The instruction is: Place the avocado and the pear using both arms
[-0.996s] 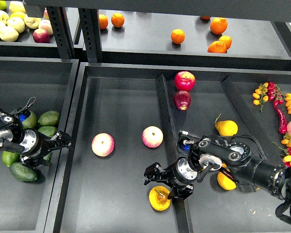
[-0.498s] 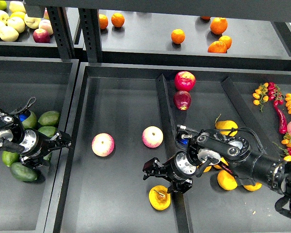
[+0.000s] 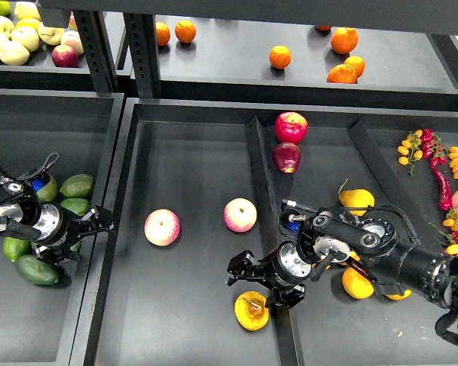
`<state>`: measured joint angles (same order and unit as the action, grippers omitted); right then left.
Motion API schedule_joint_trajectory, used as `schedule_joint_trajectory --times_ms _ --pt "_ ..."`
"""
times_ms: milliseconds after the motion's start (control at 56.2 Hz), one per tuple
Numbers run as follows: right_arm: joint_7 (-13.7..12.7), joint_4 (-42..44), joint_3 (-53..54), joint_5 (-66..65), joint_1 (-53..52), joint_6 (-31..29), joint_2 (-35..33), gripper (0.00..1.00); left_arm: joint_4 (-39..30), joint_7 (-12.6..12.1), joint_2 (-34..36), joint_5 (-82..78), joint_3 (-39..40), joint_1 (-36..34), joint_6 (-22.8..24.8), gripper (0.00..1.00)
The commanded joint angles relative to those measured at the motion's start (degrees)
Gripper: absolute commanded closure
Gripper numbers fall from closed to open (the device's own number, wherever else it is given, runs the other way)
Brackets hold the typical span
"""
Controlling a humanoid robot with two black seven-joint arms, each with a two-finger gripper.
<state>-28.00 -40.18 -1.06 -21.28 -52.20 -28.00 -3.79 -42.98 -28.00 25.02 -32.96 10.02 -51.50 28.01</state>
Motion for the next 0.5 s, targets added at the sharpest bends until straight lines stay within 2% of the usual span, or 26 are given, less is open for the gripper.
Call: schedule_joint_trajectory --times_ms 0,480 --pt "0.0 -0.2 -1.2 1.0 -0.4 0.0 -0.6 0.0 0.0 0.0 0.0 0.0 0.0 0.0 0.0 0.0" --pt "0.0 -0.2 -1.6 1.6 0.9 0.0 -1.0 0.0 0.3 0.0 -0.1 0.0 0.0 0.2 0.0 0.0"
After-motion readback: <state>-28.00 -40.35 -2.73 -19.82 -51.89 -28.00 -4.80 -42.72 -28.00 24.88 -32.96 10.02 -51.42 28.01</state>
